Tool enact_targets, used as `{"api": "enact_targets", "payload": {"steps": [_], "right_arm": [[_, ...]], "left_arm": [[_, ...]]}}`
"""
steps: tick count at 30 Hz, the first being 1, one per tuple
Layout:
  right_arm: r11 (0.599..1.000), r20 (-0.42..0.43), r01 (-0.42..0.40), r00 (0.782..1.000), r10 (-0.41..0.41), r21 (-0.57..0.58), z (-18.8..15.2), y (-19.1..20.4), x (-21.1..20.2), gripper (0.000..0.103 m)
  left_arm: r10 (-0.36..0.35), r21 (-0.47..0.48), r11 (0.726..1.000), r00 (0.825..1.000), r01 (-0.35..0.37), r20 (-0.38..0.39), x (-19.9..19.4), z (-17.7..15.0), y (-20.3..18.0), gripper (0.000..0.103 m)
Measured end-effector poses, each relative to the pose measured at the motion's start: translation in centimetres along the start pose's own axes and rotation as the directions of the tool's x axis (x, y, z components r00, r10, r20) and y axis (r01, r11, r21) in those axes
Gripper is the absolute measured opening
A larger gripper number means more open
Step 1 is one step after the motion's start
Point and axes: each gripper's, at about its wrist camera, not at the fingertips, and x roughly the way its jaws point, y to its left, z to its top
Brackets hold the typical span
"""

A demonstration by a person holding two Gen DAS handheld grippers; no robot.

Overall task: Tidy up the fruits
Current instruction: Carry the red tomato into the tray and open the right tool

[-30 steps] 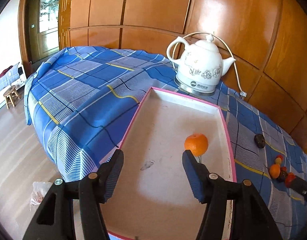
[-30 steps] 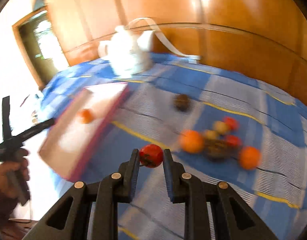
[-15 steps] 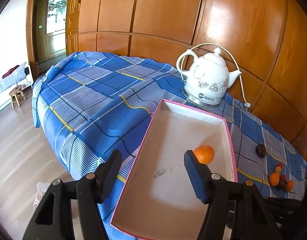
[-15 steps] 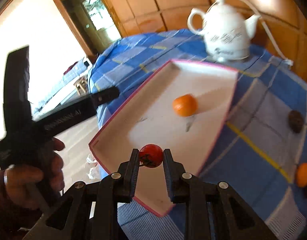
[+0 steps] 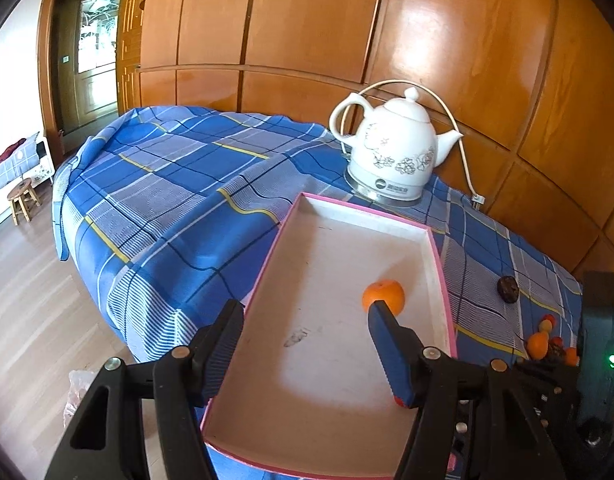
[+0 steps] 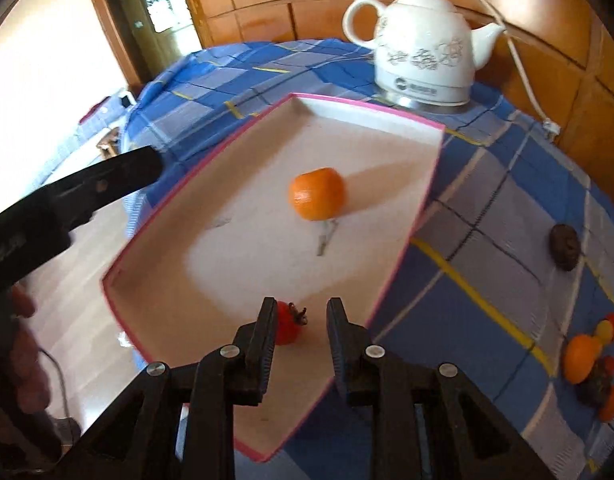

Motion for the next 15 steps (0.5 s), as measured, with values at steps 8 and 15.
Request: {"api": "enact_targets", "payload": {"steps": [8, 15], "right_arm": [[0.986, -0.003, 0.121, 0.992, -0.123, -0.112, 0.5, 1.3, 0.0, 0.024], [0.969, -0.010, 0.219, 0.975, -0.221, -0.110, 0.9, 0.5, 0.4, 0.022]], "left_arm": [[-0.023, 0.020, 1.000, 1.000, 0.023, 0.001, -0.4, -0.1, -0.9, 0.066], [-0.030, 0.021, 0.999, 1.000, 0.030, 0.001, -0.7, 0.0, -1.0, 0.067]]}}
